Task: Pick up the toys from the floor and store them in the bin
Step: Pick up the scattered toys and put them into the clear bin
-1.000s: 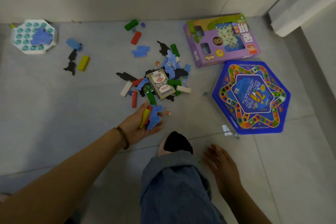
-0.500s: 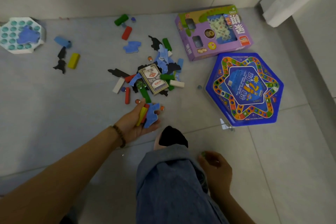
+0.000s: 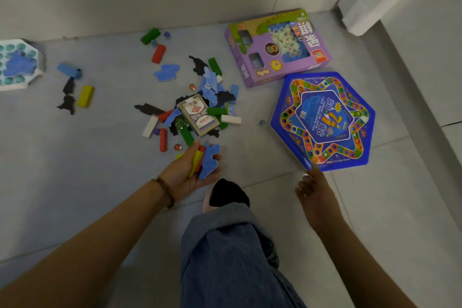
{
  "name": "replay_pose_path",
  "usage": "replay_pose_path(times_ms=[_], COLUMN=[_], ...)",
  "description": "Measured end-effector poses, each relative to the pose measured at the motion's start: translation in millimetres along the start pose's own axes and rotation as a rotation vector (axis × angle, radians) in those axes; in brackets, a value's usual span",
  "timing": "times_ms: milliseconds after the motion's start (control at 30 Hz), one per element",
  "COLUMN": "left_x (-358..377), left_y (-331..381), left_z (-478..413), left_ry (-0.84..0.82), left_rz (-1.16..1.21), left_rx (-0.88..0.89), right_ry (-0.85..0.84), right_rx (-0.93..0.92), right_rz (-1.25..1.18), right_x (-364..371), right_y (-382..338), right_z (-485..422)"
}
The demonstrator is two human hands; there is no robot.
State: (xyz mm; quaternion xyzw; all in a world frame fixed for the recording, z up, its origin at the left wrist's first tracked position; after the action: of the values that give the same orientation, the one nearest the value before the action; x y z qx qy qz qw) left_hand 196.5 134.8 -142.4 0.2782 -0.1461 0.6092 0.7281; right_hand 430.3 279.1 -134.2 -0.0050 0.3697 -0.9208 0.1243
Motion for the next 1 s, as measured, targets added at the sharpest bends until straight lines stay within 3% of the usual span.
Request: replay_pose_path(times_ms=[67,133,333,467,700,833,1000], left_x=[17.7,32.7,45.9,37.5,32.4,26.2,20.1], left_y=[-3.9,-7.5,-7.5,-4.1,2.5,4.4,11.1], left_z=[-2.5,-6.0,-14.1,-16.1,-18.9,-14.6,-6.8], left_ry=[0.017,-0.002,-0.018,0.047,0.12,0.137,0.13], left_rz=[-0.066,-0.117,-0.169,-0.205,-0.219,-0.213,-0.158], left_rx=[0.02,0.035,0.081,0.127,0.186,0.179,0.208], right_ry=[0.23,0.399,0.437,0.292,0.07,0.099,0.05], right_rx=[-0.1,-0.195,-0.268,-0.335,-0.516,-0.442,-0.518], right_rz=[0.33,0.505,0.598,0.573,0.834,0.693,0.732], right_x=[-12.5,-19.4,-12.5,-1.1,34.7,42.4,56.4], right_y=[0.6,3.7,18.1,22.8,42.6,49.0,38.2], right_z=[-10.9,-16.6,-28.8,-25.6,-9.4,-8.9,-14.5])
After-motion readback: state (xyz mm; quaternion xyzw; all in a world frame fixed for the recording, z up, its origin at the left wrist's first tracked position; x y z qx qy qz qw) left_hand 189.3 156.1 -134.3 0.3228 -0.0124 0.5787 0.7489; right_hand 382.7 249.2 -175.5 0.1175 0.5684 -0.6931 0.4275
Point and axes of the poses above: each hand's wrist, its own z-axis away from the middle knuckle, its own x-axis out of the palm, y = z × x, the point moved 2 cm from there along -z, towards the middle knuckle, and after that the axes turned 14 degrees about z, right-handed, at the moved point
